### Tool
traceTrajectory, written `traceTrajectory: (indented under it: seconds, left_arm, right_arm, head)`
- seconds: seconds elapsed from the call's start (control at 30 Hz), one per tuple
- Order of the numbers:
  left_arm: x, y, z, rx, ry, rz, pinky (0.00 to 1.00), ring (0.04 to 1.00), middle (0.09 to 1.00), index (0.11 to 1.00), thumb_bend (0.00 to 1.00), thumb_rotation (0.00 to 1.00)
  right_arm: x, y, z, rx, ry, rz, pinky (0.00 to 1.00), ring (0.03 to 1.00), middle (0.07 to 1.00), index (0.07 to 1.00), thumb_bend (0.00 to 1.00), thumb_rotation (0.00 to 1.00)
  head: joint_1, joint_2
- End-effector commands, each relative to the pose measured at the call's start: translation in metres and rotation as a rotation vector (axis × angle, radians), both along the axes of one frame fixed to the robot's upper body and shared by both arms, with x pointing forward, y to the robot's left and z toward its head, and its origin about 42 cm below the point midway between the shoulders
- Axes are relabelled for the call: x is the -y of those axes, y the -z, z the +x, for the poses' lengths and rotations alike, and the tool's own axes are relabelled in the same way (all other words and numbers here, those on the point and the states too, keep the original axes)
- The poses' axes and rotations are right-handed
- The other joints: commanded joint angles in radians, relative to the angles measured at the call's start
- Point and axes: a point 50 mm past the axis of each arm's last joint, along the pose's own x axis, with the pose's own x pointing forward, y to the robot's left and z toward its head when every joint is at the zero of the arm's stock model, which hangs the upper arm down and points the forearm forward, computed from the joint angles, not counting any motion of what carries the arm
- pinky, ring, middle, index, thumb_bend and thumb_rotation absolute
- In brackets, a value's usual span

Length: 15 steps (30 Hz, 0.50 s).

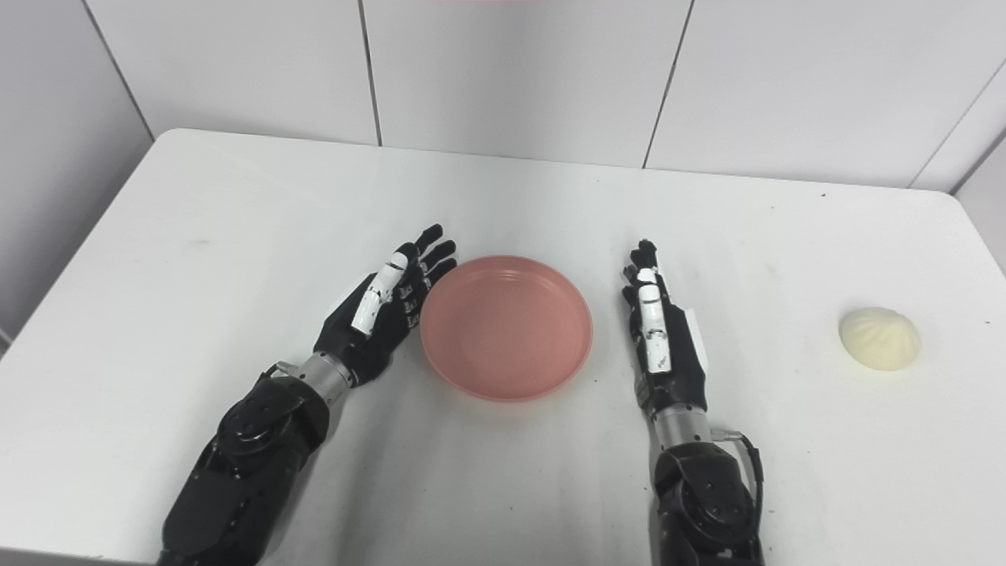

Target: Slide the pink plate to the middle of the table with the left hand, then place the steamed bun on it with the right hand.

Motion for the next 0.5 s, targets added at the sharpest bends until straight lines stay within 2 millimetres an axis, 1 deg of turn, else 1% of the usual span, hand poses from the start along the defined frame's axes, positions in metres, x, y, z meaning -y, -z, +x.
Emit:
traceTrajectory:
  seconds: [0.0, 0.17, 0.27, 0.47]
  left_arm:
    - [0.014, 0.01, -0.012, -0.074, 0.091, -0.004, 1.0, 0.992, 0.987, 1.0, 0.38, 1.0]
    - [0.012, 0.013, -0.013, -0.08, 0.081, -0.004, 1.0, 0.998, 0.993, 1.0, 0.37, 1.0]
    - [0.009, 0.019, -0.01, -0.087, 0.054, 0.001, 1.0, 1.0, 0.992, 1.0, 0.37, 1.0]
    - [0.004, 0.026, -0.005, -0.095, -0.002, -0.006, 1.0, 1.0, 0.999, 1.0, 0.35, 1.0]
  right_arm:
    - [-0.015, 0.017, -0.01, -0.077, -0.026, 0.027, 1.0, 1.0, 1.0, 1.0, 0.22, 1.0]
    - [-0.015, 0.019, -0.01, -0.081, -0.016, 0.037, 1.0, 1.0, 1.0, 1.0, 0.22, 1.0]
    - [-0.015, 0.018, -0.01, -0.08, -0.018, 0.036, 1.0, 1.0, 1.0, 1.0, 0.22, 1.0]
    - [-0.013, 0.018, -0.009, -0.073, -0.005, 0.031, 1.0, 1.0, 1.0, 1.0, 0.24, 1.0]
  head:
    - [-0.003, 0.002]
    - [-0.015, 0.005]
    - [-0.021, 0.006]
    - [-0.037, 0.005]
